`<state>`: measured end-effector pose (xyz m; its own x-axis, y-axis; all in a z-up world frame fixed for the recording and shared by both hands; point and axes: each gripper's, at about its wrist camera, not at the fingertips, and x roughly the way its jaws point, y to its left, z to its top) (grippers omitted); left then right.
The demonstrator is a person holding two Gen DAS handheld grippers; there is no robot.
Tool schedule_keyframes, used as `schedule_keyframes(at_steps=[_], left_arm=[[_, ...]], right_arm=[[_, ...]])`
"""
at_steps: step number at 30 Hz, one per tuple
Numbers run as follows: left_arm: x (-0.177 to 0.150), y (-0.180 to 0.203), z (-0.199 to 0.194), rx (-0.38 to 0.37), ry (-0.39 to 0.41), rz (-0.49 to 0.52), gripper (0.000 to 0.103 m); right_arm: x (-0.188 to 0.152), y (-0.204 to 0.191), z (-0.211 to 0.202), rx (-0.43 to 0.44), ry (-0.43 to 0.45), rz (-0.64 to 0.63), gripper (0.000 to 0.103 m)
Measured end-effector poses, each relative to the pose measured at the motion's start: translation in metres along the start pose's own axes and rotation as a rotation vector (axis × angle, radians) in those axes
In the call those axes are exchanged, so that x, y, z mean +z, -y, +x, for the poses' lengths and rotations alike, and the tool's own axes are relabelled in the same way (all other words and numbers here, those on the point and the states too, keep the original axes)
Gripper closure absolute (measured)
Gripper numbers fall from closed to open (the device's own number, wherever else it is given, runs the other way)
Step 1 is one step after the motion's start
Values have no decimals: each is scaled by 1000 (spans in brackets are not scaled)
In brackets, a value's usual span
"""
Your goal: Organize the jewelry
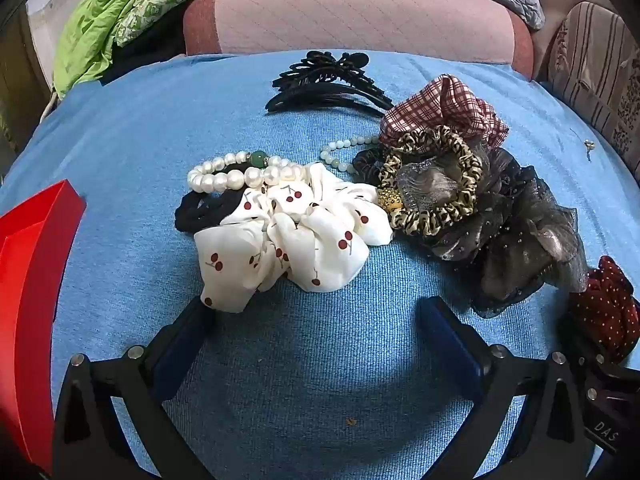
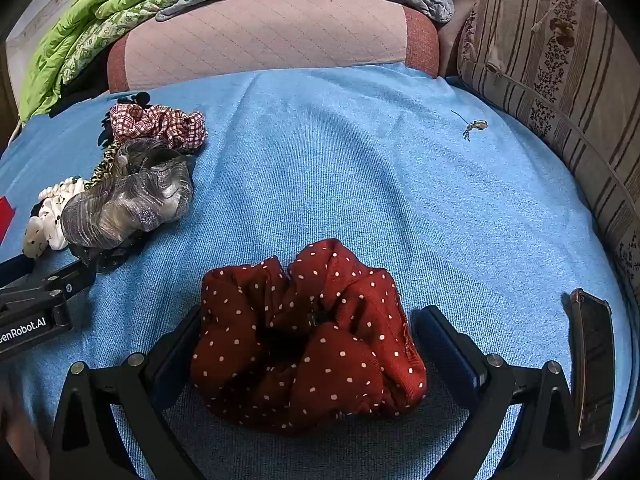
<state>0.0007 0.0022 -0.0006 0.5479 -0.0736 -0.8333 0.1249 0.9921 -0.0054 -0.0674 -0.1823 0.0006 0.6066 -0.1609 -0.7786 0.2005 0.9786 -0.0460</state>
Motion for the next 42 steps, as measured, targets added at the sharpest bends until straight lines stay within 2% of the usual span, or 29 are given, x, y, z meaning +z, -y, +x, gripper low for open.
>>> schedule_keyframes(at_steps=[1, 2, 15, 21, 25, 26, 29, 35, 42], left_arm=[[0, -1, 0, -2, 0, -1, 0], [0, 2, 0, 33, 5, 22, 0], [0, 4, -1, 37, 3, 23, 0], [-1, -7, -7, -22, -61, 92, 0], [-10, -13, -23, -35, -94, 102, 0], [-13, -16, -30, -38, -89, 92, 0], [-24, -26, -67, -41, -9, 68, 0], [-32, -46, -135, -2, 129, 40, 0], [-44, -57, -179, 6, 197, 9, 0]], right_arm=[[0, 0, 0, 5, -9, 3, 0], [0, 0, 0, 7, -12, 4, 0], [0, -1, 1, 2, -15, 0, 0], [1, 3, -1, 13, -22, 10, 0], [2, 7, -2, 31, -90, 49, 0], [2, 8, -2, 27, -94, 47, 0], [-1, 3, -8, 0, -94, 32, 0], [-15, -3, -34, -11, -72, 50, 0], [-23, -10, -97, -15, 44, 52, 0]])
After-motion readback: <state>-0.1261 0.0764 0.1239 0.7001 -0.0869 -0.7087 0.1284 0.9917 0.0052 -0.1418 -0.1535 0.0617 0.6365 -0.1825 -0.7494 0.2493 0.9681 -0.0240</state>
